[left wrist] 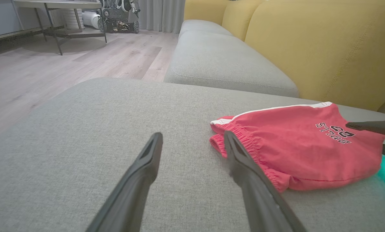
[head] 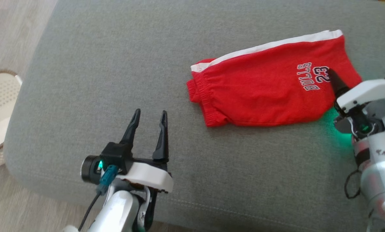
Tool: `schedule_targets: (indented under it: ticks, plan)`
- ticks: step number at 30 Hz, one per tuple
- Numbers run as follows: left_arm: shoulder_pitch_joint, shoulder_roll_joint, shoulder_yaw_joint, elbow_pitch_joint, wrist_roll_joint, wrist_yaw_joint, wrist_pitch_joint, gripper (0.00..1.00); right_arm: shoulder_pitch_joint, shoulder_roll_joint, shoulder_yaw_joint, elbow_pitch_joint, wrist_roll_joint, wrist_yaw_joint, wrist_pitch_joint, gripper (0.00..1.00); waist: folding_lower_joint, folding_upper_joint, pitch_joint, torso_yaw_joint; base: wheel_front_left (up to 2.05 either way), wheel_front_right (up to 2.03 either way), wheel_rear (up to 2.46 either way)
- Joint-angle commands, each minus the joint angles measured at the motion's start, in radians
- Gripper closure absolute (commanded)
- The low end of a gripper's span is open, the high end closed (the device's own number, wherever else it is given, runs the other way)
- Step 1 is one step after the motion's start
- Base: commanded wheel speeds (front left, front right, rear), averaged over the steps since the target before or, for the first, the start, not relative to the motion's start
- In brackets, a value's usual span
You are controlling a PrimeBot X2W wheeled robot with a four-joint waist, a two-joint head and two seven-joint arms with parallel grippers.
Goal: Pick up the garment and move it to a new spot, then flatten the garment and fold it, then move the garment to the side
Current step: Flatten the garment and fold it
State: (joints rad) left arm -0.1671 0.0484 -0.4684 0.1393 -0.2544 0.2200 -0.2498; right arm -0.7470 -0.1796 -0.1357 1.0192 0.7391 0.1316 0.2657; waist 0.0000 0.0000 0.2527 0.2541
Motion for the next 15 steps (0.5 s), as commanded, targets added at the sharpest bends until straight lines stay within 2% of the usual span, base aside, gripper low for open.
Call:
schedule_targets:
  ticks: [1, 2, 3, 4, 5, 9, 15]
  plan:
    - [-0.040, 0.002, 0.028, -0.035, -0.007, 0.006, -0.012, 0.00, -0.011, 0.003, 0.023, -0.008, -0.005, -0.001, 0.010, 0.00, 0.0000, 0.0000, 0.007, 0.007, 0.00, 0.00, 0.00]
    - [-0.043, 0.002, 0.025, -0.034, -0.009, 0.008, -0.012, 0.00, -0.019, 0.003, 0.028, 0.001, -0.009, -0.001, 0.011, 0.00, 0.0000, 0.0000, 0.008, 0.010, 0.00, 0.00, 0.00]
    - [-0.045, 0.002, 0.022, -0.034, -0.011, 0.010, -0.012, 0.00, -0.026, 0.003, 0.032, 0.009, -0.012, -0.001, 0.013, 0.12, 0.0000, 0.0000, 0.010, 0.012, 0.00, 0.00, 0.00]
    - [-0.048, 0.002, 0.019, -0.033, -0.012, 0.012, -0.012, 0.00, -0.032, 0.001, 0.037, 0.015, -0.014, -0.001, 0.014, 0.64, 0.0000, 0.0000, 0.011, 0.013, 0.00, 0.00, 0.00]
    - [-0.050, 0.002, 0.017, -0.032, -0.014, 0.014, -0.012, 0.00, -0.038, 0.000, 0.042, 0.017, -0.015, -0.001, 0.009, 1.00, 0.0000, 0.0000, 0.012, 0.014, 0.00, 0.00, 0.00]
    - [-0.049, 0.002, 0.019, -0.025, -0.018, 0.020, -0.012, 0.00, -0.038, 0.008, 0.065, 0.002, -0.008, -0.001, -0.030, 1.00, 0.0000, 0.0000, -0.004, 0.004, 0.00, 0.00, 0.00]
    - [-0.037, 0.002, 0.037, -0.012, -0.013, 0.012, -0.012, 0.00, 0.015, 0.013, 0.070, -0.044, 0.036, -0.001, -0.152, 1.00, 0.0000, 0.0000, -0.055, -0.034, 0.00, 0.00, 0.00]
